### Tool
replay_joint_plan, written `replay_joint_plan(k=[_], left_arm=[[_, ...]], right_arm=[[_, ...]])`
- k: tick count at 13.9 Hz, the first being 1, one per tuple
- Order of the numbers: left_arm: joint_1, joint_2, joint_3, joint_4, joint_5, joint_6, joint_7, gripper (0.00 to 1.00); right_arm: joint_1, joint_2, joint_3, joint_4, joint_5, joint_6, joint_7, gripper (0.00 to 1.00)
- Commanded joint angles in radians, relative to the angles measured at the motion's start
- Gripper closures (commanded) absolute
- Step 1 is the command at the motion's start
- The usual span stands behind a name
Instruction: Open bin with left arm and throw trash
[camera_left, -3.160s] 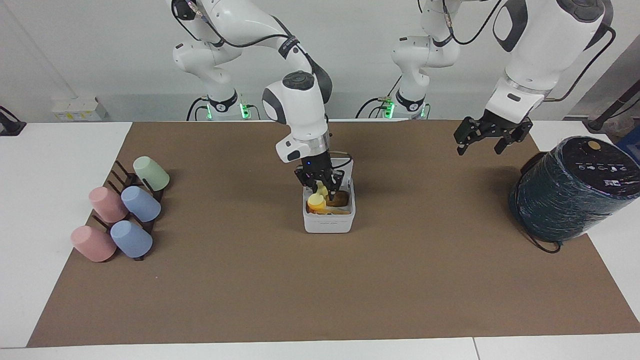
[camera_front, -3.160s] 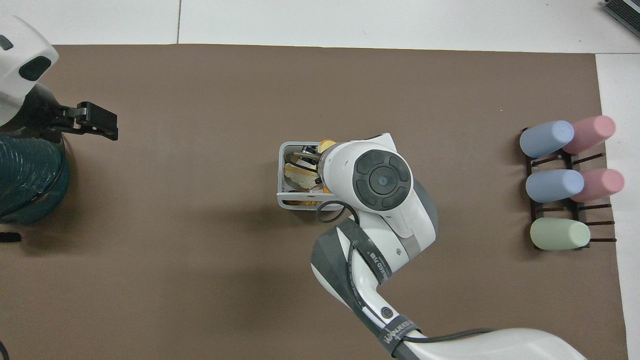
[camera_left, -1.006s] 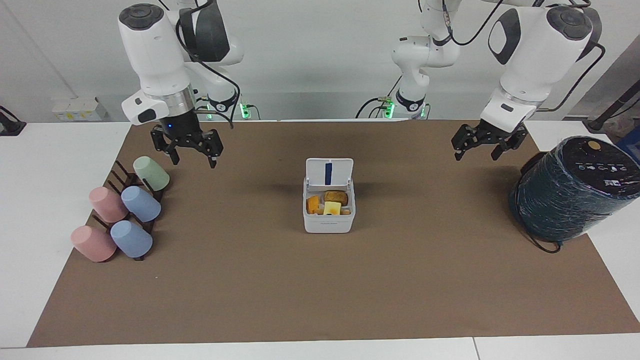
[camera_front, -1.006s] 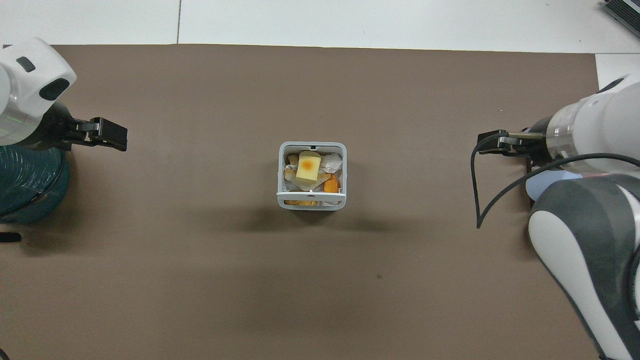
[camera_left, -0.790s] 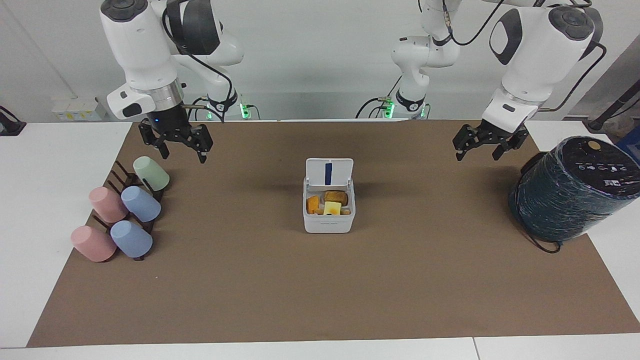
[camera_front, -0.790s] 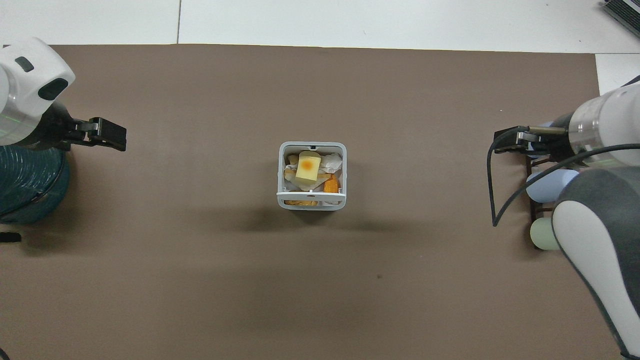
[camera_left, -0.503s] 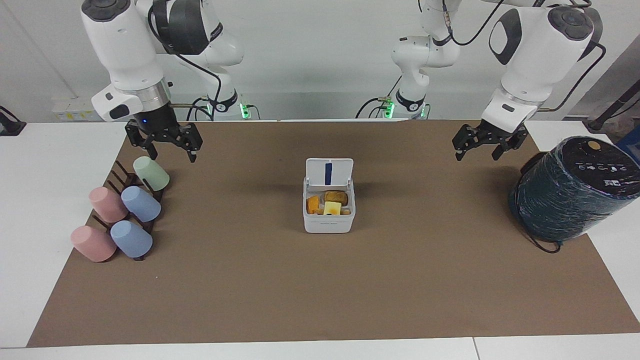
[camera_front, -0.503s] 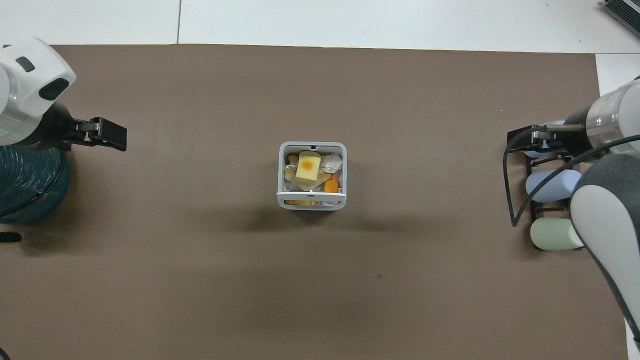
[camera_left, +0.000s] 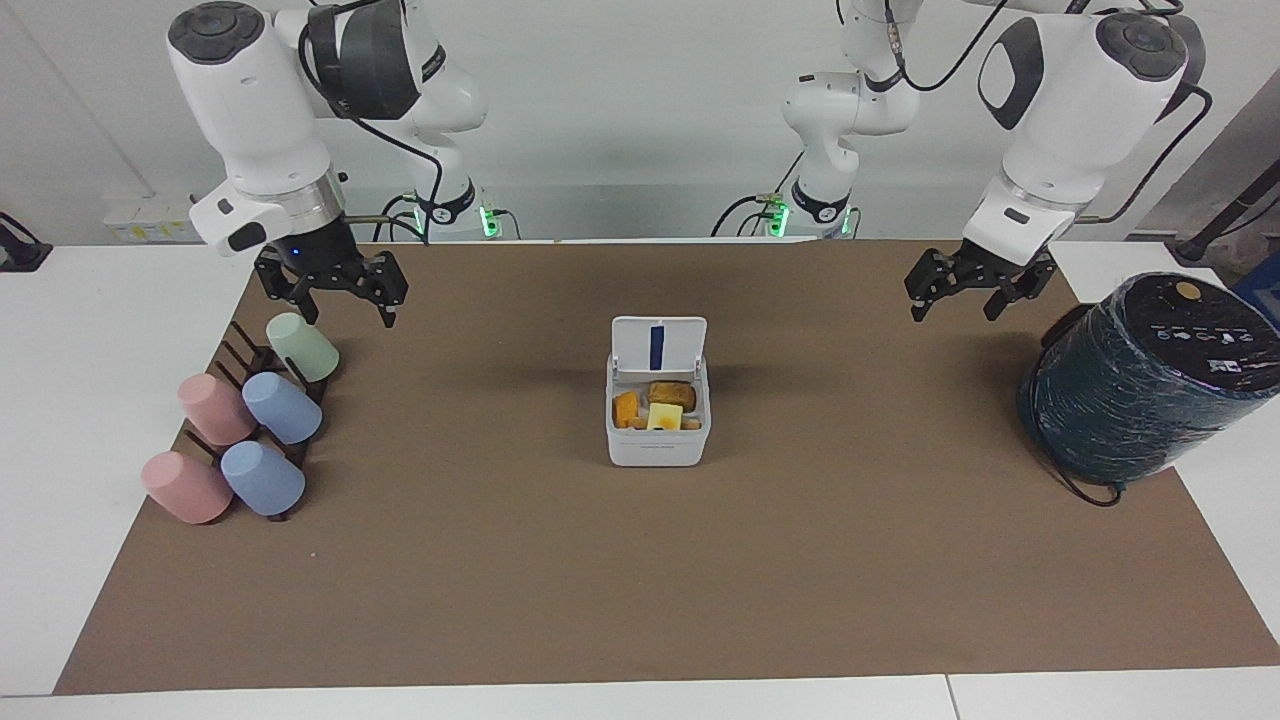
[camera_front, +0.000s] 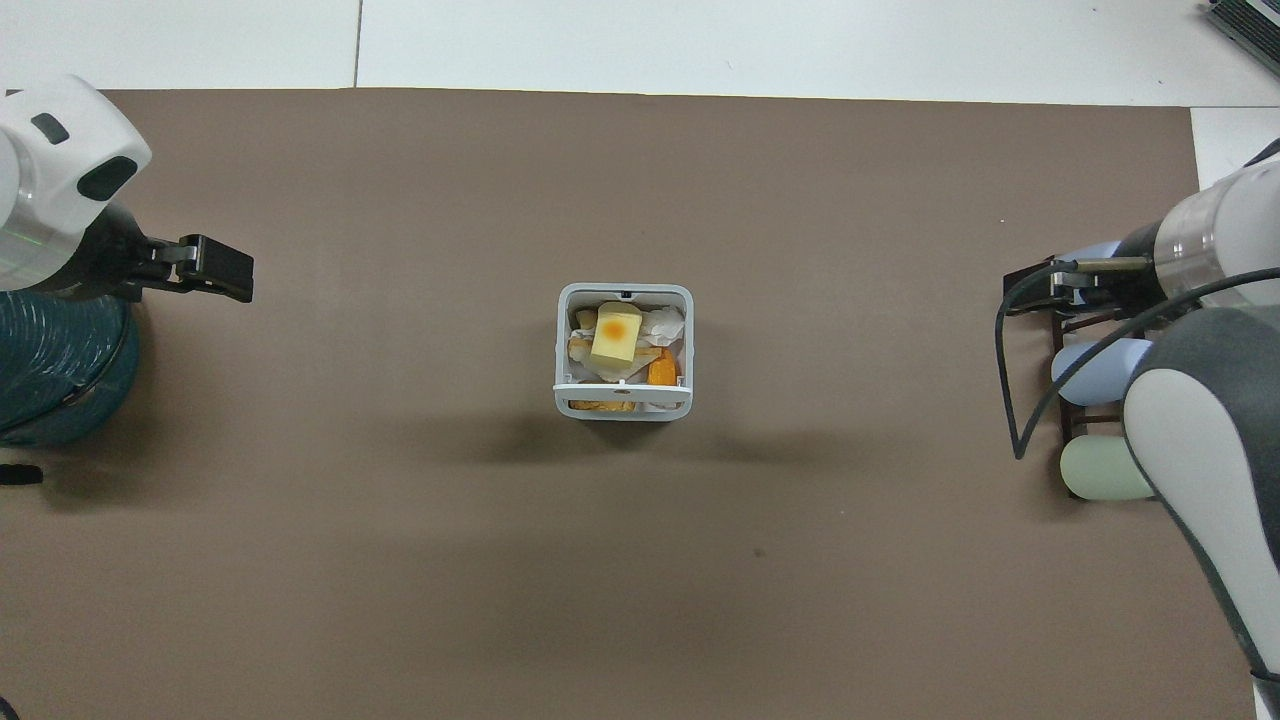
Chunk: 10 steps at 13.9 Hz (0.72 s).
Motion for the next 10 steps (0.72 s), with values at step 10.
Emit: replay_joint_plan(k=[10], left_arm=[[0.005,-0.037,-0.004,-0.045,0.017,0.020,0.003,0.00]], right_arm=[[0.003,-0.009,0.012,-0.005,0.025,-0.019,-0.022,0.00]])
